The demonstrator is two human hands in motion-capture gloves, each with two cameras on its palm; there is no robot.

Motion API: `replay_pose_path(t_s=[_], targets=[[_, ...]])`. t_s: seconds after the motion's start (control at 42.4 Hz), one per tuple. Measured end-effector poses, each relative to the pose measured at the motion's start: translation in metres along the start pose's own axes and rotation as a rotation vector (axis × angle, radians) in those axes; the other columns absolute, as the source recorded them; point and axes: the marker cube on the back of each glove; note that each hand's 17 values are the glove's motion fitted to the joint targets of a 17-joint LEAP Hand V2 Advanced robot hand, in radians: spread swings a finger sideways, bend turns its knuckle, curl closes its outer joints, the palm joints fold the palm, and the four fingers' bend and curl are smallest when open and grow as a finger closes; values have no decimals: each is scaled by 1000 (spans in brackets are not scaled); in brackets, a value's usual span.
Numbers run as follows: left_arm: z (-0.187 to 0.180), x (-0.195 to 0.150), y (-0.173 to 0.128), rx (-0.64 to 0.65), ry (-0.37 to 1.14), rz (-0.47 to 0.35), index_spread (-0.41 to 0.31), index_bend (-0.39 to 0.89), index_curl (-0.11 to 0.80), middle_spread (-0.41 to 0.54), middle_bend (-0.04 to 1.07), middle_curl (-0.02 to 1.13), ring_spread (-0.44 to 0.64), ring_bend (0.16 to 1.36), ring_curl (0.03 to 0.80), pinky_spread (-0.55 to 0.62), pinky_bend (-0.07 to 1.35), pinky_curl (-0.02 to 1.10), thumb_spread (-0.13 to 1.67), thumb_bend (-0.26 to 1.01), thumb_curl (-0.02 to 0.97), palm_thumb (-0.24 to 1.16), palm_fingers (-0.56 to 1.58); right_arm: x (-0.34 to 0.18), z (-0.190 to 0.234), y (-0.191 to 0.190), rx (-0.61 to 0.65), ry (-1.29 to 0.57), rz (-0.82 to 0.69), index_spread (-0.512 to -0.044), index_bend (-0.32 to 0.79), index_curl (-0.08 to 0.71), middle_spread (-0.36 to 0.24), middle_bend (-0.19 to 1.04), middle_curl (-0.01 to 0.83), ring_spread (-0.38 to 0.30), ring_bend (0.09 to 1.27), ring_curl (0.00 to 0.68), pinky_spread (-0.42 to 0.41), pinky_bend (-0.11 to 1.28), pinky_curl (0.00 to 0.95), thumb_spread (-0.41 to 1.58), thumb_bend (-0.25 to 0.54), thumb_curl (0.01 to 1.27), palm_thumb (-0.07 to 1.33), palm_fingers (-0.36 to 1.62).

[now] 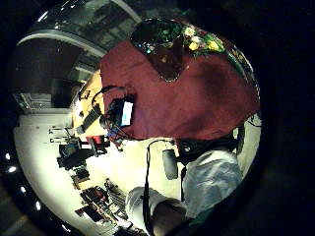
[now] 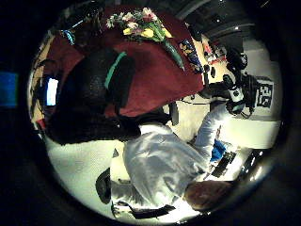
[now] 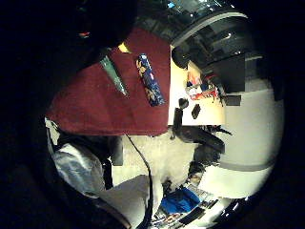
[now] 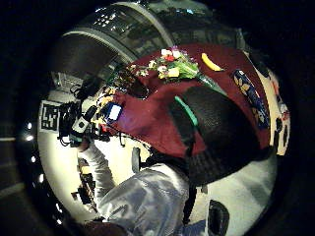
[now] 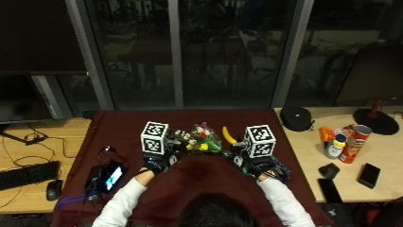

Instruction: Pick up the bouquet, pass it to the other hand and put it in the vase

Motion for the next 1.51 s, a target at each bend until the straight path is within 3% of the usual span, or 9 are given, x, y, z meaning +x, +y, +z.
replay_pose_path(t_s=[0.024, 0.165, 0.425, 0.756, 0.992, 1.133, 1.251, 1.511], targets=[[0, 0, 0, 0, 0, 0, -17, 173, 50, 70, 194, 46, 88, 455, 89, 117, 300, 60, 456, 134, 45, 208, 463, 0, 0, 0, 0, 0, -1, -163, 23, -2, 16, 219, 57, 1, 454, 95, 88, 557, 126, 430, 241, 68, 367, 614], [-2, 1, -1, 8, -4, 7, -27, 165, 118, 111, 179, 133, 147, 517, 185, 189, 314, 146, 830, 141, 91, 240, 416, 2, -1, 2, 1, -5, 2, -255, 53, 55, 28, 233, 140, 5, 531, 217, 139, 647, 245, 799, 258, 109, 421, 529], [-3, -3, 4, 35, 10, 23, -33, 162, 198, 139, 174, 194, 188, 545, 232, 237, 317, 211, 1116, 103, 155, 250, 378, 0, -6, 5, 18, -8, 13, -304, 83, 85, 42, 252, 229, 13, 565, 274, 167, 670, 297, 1096, 219, 160, 447, 478], [11, -7, 3, 47, 74, 38, -34, 159, 257, 146, 175, 247, 201, 554, 257, 251, 312, 259, 1215, 45, 211, 262, 357, -4, -24, 5, -14, 42, 13, -300, 61, 98, 45, 246, 293, 10, 600, 313, 169, 719, 333, 1226, 124, 184, 406, 487], [13, -3, 9, 44, 82, 63, -35, 154, 282, 147, 176, 272, 209, 555, 271, 254, 311, 283, 1236, 7, 237, 275, 344, 8, -34, -33, -59, 12, 80, -262, 22, 74, 53, 261, 329, 49, 671, 341, 176, 754, 352, 1205, 58, 212, 400, 479], [15, 2, 17, 29, 91, 88, -38, 157, 293, 148, 175, 282, 212, 554, 278, 255, 310, 294, 1241, -8, 251, 285, 341, 20, -13, -63, -131, -35, 124, -244, 23, 58, 62, 255, 341, 47, 697, 355, 176, 788, 366, 1183, 27, 232, 415, 439], [17, 11, 29, -3, 102, 130, -58, 180, 310, 140, 171, 287, 213, 543, 280, 255, 297, 298, 1242, -12, 260, 289, 352, 37, 24, -93, -67, -131, 182, -233, 26, 50, 67, 241, 348, 44, 716, 363, 173, 822, 376, 1174, 6, 249, 430, 404], [21, 29, 37, 45, 89, 171, -75, 176, 340, 129, 169, 298, 215, 516, 284, 256, 268, 307, 1246, -15, 269, 283, 370, 75, 98, -134, -101, -249, 314, -231, 23, 26, 40, 301, 384, -43, 787, 385, 151, 831, 374, 1155, -14, 286, 487, 434]])
